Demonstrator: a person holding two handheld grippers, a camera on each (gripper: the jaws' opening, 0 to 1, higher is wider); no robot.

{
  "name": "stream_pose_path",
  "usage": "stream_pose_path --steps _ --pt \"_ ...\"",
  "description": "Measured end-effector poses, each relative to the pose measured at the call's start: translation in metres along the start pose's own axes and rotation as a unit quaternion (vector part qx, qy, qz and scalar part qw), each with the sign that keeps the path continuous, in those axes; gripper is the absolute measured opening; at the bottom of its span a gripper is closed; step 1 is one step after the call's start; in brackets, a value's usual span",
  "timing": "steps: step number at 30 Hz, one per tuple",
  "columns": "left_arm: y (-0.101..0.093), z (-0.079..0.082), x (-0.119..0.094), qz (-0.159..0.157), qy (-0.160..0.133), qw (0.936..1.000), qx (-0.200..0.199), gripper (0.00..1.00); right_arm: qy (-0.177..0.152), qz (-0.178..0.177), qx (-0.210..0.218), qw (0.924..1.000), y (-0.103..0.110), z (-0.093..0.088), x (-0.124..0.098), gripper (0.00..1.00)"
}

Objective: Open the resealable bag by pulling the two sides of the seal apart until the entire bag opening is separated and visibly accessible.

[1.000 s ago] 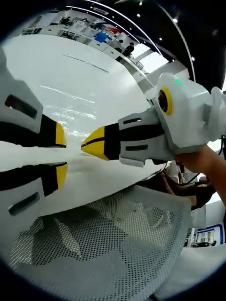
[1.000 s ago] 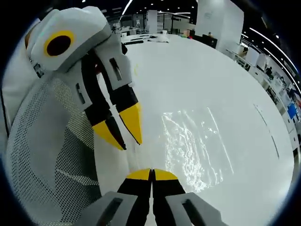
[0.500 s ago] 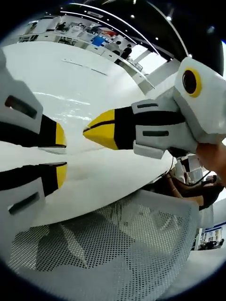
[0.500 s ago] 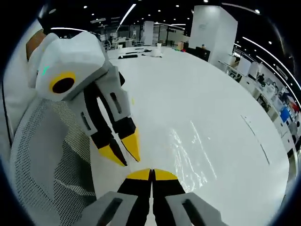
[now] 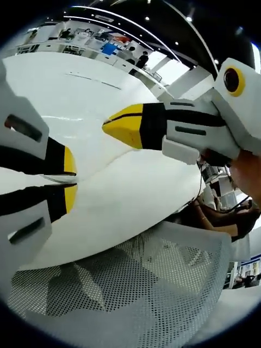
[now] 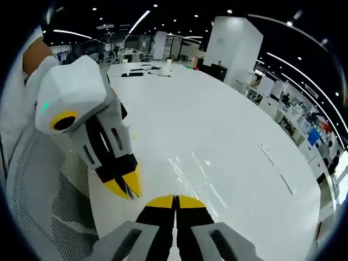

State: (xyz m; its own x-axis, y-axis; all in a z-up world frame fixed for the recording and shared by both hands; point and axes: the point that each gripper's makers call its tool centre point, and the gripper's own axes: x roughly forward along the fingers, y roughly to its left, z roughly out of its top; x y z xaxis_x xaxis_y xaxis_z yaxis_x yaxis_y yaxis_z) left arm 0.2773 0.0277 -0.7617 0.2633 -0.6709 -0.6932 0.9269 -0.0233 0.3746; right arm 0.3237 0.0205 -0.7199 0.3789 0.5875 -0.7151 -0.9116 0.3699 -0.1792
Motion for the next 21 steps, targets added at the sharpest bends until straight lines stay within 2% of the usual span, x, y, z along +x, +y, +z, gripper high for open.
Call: stream_pose_path --steps 14,21 --pt "0.002 0.017 0.001 -0.007 -0.019 0.9998 0.006 0.00 -0.033 -0.078 0.011 0.9964 -0.032 0.017 -0.020 0.00" --pt "0.011 0.024 -0.002 -0.005 -0.023 0.9997 0.005 0.00 -0.060 -0.109 0.015 0.9922 -0.039 0.029 -0.032 0.00"
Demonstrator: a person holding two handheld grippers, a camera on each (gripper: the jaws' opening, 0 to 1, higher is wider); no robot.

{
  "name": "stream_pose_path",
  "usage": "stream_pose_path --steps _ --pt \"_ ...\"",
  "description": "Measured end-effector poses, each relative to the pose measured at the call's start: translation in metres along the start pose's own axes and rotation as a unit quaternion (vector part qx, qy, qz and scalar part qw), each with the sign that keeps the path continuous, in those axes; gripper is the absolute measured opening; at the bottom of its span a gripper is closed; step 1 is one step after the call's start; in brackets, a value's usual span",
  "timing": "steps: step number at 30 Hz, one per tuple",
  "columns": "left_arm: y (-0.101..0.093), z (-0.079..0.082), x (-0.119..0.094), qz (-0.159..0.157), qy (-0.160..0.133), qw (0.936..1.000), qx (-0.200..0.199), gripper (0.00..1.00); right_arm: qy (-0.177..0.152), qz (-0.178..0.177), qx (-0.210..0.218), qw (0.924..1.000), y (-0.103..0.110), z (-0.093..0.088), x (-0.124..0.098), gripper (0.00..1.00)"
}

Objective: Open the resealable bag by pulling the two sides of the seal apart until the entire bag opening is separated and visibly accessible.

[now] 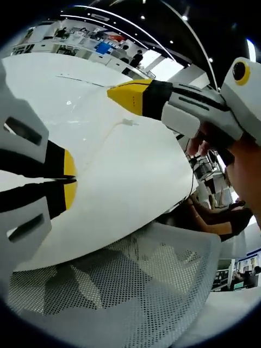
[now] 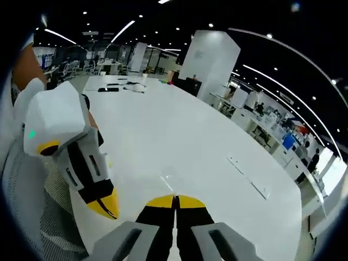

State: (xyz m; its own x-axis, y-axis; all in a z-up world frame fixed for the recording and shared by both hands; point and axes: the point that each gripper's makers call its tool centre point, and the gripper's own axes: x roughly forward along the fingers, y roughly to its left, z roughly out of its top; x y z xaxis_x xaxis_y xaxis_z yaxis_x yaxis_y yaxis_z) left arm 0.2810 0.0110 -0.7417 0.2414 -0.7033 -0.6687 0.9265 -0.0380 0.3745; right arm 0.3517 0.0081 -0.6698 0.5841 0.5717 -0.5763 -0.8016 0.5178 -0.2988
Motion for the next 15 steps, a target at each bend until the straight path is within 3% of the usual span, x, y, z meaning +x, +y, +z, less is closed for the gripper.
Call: stream_pose_path --steps 8,15 --pt "0.007 -0.002 0.000 0.008 0.004 1.0000 0.004 0.00 -0.011 -0.023 0.008 0.9997 -0.006 0.002 -0.004 0.00" --pt "0.012 -0.011 0.001 0.025 0.021 0.9995 0.003 0.00 -0.005 -0.020 0.004 0.9998 -0.002 -0.003 0.000 0.00"
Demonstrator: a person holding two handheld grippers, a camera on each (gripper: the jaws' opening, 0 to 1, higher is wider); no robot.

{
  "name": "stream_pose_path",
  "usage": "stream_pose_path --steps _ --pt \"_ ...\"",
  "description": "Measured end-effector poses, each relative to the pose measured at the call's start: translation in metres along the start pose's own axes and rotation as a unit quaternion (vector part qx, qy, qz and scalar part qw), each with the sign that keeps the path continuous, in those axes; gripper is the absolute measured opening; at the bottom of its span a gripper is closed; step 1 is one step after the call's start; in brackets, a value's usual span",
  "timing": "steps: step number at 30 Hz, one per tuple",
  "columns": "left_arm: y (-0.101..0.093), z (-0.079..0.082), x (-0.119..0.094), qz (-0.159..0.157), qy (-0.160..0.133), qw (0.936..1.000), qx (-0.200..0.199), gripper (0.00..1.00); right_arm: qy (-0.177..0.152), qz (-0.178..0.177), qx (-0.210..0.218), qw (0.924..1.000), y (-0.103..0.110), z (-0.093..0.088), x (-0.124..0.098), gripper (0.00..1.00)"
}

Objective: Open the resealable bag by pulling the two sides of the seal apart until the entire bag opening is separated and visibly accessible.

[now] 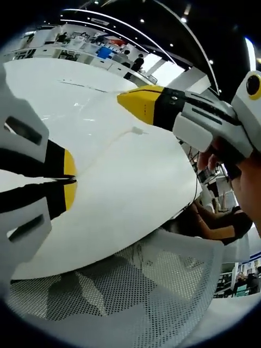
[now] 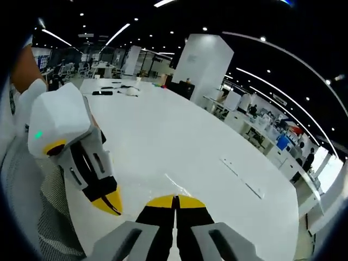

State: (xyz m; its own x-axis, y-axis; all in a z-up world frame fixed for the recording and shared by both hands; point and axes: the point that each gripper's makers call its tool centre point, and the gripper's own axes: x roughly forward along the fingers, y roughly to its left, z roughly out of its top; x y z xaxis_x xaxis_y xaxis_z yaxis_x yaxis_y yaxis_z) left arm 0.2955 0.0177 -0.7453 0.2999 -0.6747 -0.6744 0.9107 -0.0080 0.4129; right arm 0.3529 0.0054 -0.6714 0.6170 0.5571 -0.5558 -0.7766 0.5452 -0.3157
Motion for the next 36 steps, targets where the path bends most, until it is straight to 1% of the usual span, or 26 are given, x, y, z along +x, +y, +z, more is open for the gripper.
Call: stream_pose_path --steps 3,5,6,8,13,18,20,24,30,33,35,36 --pt "0.000 -0.006 0.000 0.006 0.009 0.9999 -0.011 0.03 0.010 0.007 -0.007 0.9999 0.005 -0.006 0.005 0.00" --pt "-0.001 -0.009 0.000 0.008 0.010 0.9997 -0.019 0.07 0.026 0.010 -0.031 0.9991 0.008 -0.014 0.008 0.00" --pt "-0.001 -0.010 0.000 0.009 0.010 0.9997 -0.021 0.10 0.027 0.011 -0.032 0.9991 0.010 -0.015 0.009 0.00" --pt "-0.002 -0.014 -0.002 0.012 0.012 0.9995 -0.025 0.12 0.032 0.019 -0.031 0.9988 0.014 -0.021 0.013 0.00" --pt "-0.003 -0.019 -0.008 0.015 0.011 0.9987 -0.047 0.11 0.045 0.025 -0.052 0.9973 0.018 -0.031 0.020 0.00" --pt "-0.003 -0.022 -0.017 0.025 0.006 0.9976 -0.064 0.12 0.058 0.033 -0.058 0.9961 0.021 -0.041 0.026 0.00" --pt "-0.003 -0.024 -0.021 0.031 0.005 0.9964 -0.078 0.12 0.061 0.035 -0.061 0.9957 0.021 -0.044 0.028 0.00" --pt "-0.006 -0.032 -0.027 0.037 0.005 0.9951 -0.092 0.12 0.067 0.042 -0.065 0.9947 0.023 -0.050 0.034 0.00" --pt "-0.012 -0.046 -0.039 0.052 0.008 0.9906 -0.127 0.12 0.082 0.052 -0.076 0.9924 0.026 -0.063 0.041 0.00" --pt "-0.014 -0.050 -0.044 0.057 0.007 0.9884 -0.140 0.12 0.093 0.053 -0.081 0.9909 0.026 -0.070 0.045 0.00" --pt "-0.016 -0.052 -0.046 0.060 0.008 0.9874 -0.146 0.12 0.100 0.053 -0.092 0.9893 0.025 -0.075 0.047 0.00" --pt "-0.017 -0.053 -0.047 0.063 0.006 0.9864 -0.151 0.12 0.105 0.054 -0.090 0.9890 0.025 -0.077 0.048 0.00"
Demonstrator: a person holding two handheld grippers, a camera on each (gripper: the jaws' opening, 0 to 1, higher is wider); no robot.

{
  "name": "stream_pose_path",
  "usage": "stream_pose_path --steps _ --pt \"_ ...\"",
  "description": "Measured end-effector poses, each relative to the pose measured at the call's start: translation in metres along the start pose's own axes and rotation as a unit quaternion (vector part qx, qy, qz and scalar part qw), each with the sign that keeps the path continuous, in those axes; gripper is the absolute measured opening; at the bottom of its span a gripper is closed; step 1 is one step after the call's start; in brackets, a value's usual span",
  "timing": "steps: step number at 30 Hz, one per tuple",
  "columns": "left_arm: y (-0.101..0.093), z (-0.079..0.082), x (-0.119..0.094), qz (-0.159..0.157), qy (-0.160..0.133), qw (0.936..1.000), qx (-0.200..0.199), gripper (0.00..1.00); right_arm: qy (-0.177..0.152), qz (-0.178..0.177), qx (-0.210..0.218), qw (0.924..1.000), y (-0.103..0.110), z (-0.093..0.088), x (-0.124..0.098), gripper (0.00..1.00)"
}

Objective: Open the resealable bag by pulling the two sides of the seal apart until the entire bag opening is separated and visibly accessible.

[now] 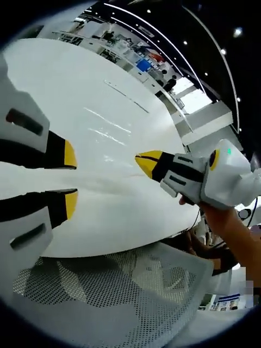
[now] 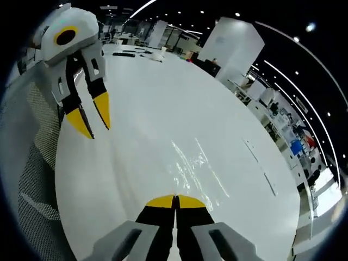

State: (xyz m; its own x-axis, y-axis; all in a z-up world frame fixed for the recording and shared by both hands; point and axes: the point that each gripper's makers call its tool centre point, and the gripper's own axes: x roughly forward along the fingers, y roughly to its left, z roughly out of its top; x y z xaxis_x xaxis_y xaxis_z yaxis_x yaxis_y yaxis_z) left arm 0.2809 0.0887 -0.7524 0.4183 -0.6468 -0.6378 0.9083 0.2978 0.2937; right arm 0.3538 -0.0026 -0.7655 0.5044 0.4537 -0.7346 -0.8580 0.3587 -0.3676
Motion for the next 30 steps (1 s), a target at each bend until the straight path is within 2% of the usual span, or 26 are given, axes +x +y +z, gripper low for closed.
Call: stream_pose_path --steps 12,20,23,25,30 --pt "-0.001 0.004 -0.004 0.012 -0.013 0.9994 -0.028 0.11 0.020 0.016 0.024 0.9994 0.006 -0.006 0.011 0.01" --pt "0.001 -0.002 -0.005 0.017 -0.014 0.9980 -0.060 0.17 -0.006 0.036 0.068 0.9970 0.019 -0.003 0.004 0.17" --pt "0.003 -0.001 -0.009 0.023 -0.017 0.9972 -0.069 0.21 -0.029 0.054 0.106 0.9926 0.028 0.002 0.000 0.30" --pt "0.003 -0.002 -0.010 0.025 -0.017 0.9966 -0.076 0.24 -0.032 0.053 0.116 0.9914 0.028 0.002 -0.003 0.41" --pt "0.003 -0.006 -0.014 0.034 -0.010 0.9950 -0.093 0.32 -0.047 0.052 0.138 0.9880 0.030 0.004 -0.011 0.54"
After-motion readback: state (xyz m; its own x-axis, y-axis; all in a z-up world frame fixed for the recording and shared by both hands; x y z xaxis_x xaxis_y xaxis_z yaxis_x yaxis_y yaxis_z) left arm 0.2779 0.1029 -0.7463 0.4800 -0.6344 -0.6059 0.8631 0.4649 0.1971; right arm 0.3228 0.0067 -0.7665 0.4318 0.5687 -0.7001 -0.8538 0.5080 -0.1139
